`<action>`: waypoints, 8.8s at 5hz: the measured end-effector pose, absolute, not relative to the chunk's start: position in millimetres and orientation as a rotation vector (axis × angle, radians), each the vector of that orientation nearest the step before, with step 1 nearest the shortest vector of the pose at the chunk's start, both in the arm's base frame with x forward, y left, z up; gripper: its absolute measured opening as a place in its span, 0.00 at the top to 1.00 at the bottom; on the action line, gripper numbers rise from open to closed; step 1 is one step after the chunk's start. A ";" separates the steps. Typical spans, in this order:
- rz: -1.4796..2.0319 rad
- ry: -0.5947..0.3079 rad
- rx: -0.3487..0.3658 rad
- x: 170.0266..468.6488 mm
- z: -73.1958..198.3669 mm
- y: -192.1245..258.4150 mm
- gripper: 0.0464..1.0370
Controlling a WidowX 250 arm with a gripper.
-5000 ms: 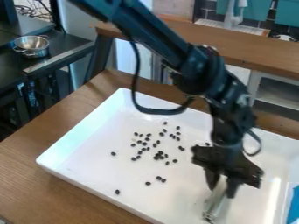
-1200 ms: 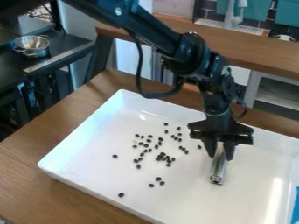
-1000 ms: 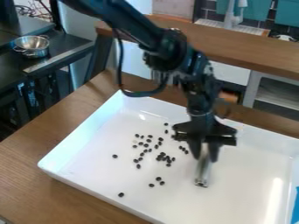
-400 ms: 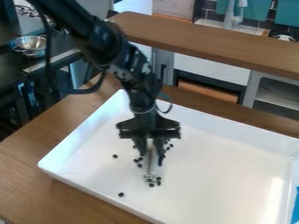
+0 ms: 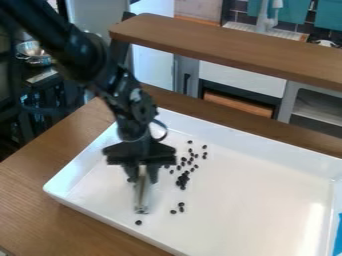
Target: Sweep into pile
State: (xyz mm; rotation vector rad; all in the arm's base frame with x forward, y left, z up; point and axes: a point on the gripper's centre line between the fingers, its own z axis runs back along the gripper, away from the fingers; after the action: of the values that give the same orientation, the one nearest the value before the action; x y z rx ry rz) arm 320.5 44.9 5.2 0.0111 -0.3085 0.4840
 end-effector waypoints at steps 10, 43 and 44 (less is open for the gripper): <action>0.588 -0.291 -0.207 418.9 20.6 -46.1 0.69; 0.323 -0.453 -0.150 395.6 30.9 -75.6 0.69; 0.319 -0.454 -0.105 399.1 14.4 -62.6 0.69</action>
State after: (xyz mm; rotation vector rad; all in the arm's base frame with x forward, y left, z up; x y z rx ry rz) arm 399.1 -62.6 14.4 -0.1052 -0.4539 0.3191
